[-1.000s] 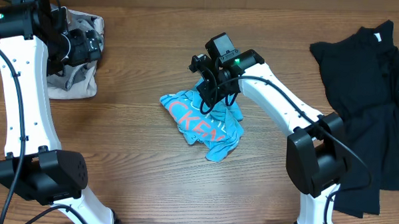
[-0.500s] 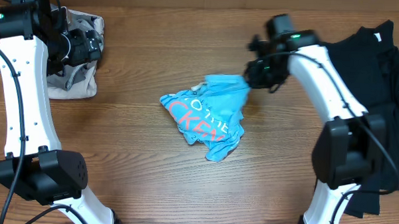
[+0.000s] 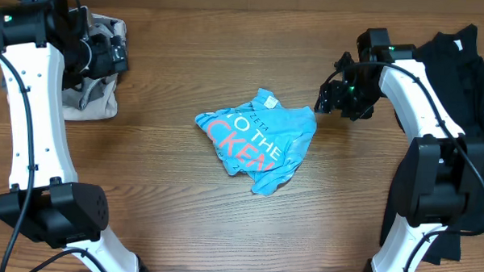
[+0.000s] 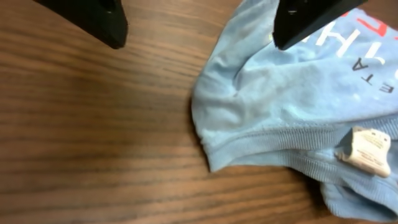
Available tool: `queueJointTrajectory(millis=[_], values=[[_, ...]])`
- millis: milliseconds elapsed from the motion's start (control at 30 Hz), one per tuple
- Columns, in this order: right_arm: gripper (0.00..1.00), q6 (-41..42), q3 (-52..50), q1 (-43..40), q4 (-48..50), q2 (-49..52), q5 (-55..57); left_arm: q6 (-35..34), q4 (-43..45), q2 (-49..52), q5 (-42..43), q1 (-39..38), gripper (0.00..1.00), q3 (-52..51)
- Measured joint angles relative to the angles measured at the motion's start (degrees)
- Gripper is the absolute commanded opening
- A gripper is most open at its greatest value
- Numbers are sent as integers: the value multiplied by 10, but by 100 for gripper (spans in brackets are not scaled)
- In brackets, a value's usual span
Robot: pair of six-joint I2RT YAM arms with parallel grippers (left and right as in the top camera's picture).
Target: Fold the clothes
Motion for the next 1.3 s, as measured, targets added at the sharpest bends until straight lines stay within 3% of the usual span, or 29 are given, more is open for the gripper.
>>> queueJointTrajectory(millis=[167, 300, 533, 933, 1300], values=[[87, 6, 0, 0, -24, 0, -18, 18, 0, 0, 4, -26, 100, 0], [100, 25, 0, 0, -25, 0, -26, 49, 3, 0, 9, -73, 99, -6], [100, 49, 0, -7, -10, 0, -30, 99, 37, 0, 13, -190, 99, -80], [100, 61, 0, -77, -11, 0, -30, 203, 209, 1, 16, -325, 100, -280], [100, 60, 0, -80, -11, 0, -30, 208, 318, 2, 28, -394, 99, -408]])
